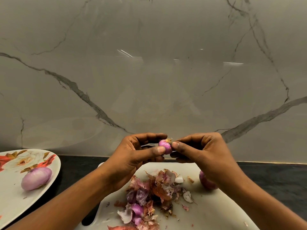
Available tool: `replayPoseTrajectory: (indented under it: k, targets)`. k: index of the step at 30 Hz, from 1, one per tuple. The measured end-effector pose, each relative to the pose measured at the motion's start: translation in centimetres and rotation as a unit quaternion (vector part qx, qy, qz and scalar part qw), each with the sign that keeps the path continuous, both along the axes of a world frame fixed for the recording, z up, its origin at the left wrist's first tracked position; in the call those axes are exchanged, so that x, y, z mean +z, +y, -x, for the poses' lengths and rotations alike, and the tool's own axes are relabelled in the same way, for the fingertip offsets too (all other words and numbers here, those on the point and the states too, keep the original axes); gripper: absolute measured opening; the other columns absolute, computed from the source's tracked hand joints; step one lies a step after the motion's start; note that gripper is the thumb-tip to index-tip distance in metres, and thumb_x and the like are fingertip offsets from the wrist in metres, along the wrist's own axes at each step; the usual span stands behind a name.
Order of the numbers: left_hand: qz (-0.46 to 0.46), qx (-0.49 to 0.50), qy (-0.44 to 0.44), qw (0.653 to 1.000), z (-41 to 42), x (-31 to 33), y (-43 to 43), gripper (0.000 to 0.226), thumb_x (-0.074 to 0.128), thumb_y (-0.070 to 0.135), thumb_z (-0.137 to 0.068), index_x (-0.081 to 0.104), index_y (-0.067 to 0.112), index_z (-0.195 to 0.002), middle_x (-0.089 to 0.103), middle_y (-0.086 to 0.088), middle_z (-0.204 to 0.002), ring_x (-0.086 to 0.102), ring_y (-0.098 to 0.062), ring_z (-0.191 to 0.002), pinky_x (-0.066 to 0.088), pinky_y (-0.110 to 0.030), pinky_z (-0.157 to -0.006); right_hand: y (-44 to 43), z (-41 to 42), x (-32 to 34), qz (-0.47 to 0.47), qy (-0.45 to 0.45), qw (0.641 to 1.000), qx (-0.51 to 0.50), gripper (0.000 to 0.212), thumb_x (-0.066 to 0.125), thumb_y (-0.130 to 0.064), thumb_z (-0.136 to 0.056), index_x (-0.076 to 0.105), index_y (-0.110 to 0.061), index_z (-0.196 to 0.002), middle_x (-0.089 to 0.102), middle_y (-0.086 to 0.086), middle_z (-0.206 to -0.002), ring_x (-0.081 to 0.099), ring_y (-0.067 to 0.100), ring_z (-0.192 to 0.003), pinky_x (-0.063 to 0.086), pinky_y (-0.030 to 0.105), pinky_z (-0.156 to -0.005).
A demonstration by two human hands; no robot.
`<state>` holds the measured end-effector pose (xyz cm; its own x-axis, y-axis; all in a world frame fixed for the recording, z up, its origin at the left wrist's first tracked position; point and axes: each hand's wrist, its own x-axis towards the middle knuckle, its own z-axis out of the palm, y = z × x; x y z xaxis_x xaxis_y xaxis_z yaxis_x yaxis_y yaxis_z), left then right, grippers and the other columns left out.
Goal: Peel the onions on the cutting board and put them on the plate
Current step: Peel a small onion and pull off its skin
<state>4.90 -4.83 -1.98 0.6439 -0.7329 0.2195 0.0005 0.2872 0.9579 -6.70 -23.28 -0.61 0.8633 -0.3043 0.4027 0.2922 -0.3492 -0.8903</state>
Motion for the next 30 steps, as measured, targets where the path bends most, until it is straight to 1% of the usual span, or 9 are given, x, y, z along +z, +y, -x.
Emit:
replayPoseTrajectory:
  k: [6, 8, 13, 15, 17, 19, 24, 27, 30]
  targets:
    - [0.004, 0.004, 0.009, 1.000, -0.02, 0.02, -0.05, 0.037, 0.079, 0.006, -0.078, 0.081, 0.013, -0.114, 0.076, -0.015, -0.121, 0.077, -0.027, -0.096, 0.064, -0.031, -0.081, -0.06, -0.10, -0.06, 0.012, 0.005, 1.000, -0.015, 0.017, 0.076, -0.020, -0.081, 0.080, -0.013, -0.095, 0.081, 0.007, -0.087, 0.080, 0.022, -0.084, 0.066, 0.033, -0.075]
    - [0.009, -0.001, 0.013, 1.000, -0.03, 0.03, -0.04, 0.036, 0.078, 0.005, -0.080, 0.080, 0.012, -0.115, 0.076, -0.016, -0.121, 0.076, -0.029, -0.098, 0.065, -0.032, -0.082, -0.10, -0.15, -0.03, 0.009, 0.009, 1.000, -0.027, 0.008, 0.076, -0.012, -0.086, 0.079, -0.013, -0.093, 0.081, 0.007, -0.086, 0.080, 0.022, -0.082, 0.066, 0.034, -0.074]
    - [0.014, 0.000, 0.011, 1.000, -0.03, 0.05, -0.02, 0.036, 0.077, 0.005, -0.080, 0.080, 0.011, -0.116, 0.076, -0.016, -0.121, 0.076, -0.031, -0.102, 0.065, -0.033, -0.084, -0.11, -0.03, 0.12, -0.001, 0.017, 0.999, -0.040, 0.006, 0.077, -0.006, -0.087, 0.079, -0.009, -0.091, 0.081, 0.009, -0.083, 0.080, 0.024, -0.079, 0.066, 0.031, -0.070]
    - [0.013, 0.007, 0.007, 1.000, -0.11, 0.07, 0.02, 0.037, 0.079, 0.007, -0.078, 0.080, 0.012, -0.114, 0.076, -0.015, -0.122, 0.076, -0.030, -0.102, 0.065, -0.035, -0.084, -0.08, 0.07, 0.29, -0.034, 0.024, 0.999, -0.019, 0.014, 0.080, -0.008, -0.084, 0.078, -0.007, -0.098, 0.081, 0.012, -0.086, 0.080, 0.027, -0.081, 0.066, 0.031, -0.069]
    - [0.011, 0.009, 0.002, 1.000, -0.13, 0.07, 0.02, 0.037, 0.080, 0.007, -0.077, 0.080, 0.011, -0.114, 0.076, -0.015, -0.122, 0.076, -0.032, -0.103, 0.065, -0.035, -0.083, 0.09, 0.19, 0.39, -0.065, 0.043, 0.997, 0.015, 0.031, 0.081, -0.019, -0.078, 0.077, -0.007, -0.106, 0.081, 0.012, -0.090, 0.080, 0.028, -0.083, 0.066, 0.030, -0.069]
    - [0.009, 0.007, -0.004, 1.000, -0.08, 0.04, -0.01, 0.039, 0.079, 0.007, -0.077, 0.078, 0.008, -0.116, 0.076, -0.015, -0.120, 0.076, -0.034, -0.105, 0.065, -0.034, -0.082, 0.28, 0.25, 0.27, -0.052, 0.054, 0.997, 0.031, 0.041, 0.081, -0.026, -0.072, 0.077, -0.009, -0.109, 0.082, 0.010, -0.092, 0.080, 0.025, -0.085, 0.065, 0.029, -0.071]
    - [-0.011, 0.011, -0.031, 0.999, 0.17, -0.05, -0.08, 0.042, 0.080, 0.008, -0.075, 0.077, 0.009, -0.117, 0.079, -0.015, -0.115, 0.076, -0.034, -0.105, 0.064, -0.032, -0.082, 0.30, 0.29, 0.02, 0.000, 0.050, 0.998, 0.026, 0.039, 0.080, -0.029, -0.073, 0.079, -0.012, -0.108, 0.082, 0.006, -0.092, 0.080, 0.022, -0.087, 0.066, 0.033, -0.076]
    - [-0.004, 0.007, -0.023, 1.000, 0.06, -0.05, -0.04, 0.039, 0.079, 0.006, -0.076, 0.078, 0.007, -0.115, 0.078, -0.015, -0.117, 0.077, -0.033, -0.105, 0.064, -0.031, -0.080, 0.26, 0.25, 0.12, 0.006, 0.043, 0.999, 0.021, 0.020, 0.078, -0.011, -0.086, 0.080, -0.013, -0.106, 0.082, 0.006, -0.090, 0.080, 0.023, -0.085, 0.066, 0.031, -0.073]
    - [0.003, -0.006, -0.015, 1.000, -0.10, -0.01, -0.02, 0.034, 0.079, 0.006, -0.078, 0.080, 0.008, -0.112, 0.077, -0.016, -0.120, 0.075, -0.035, -0.108, 0.065, -0.034, -0.082, 0.11, 0.16, -0.02, 0.000, 0.038, 0.999, 0.000, 0.026, 0.067, 0.006, -0.094, 0.081, -0.016, -0.098, 0.082, 0.008, -0.086, 0.080, 0.024, -0.080, 0.064, 0.026, -0.068]
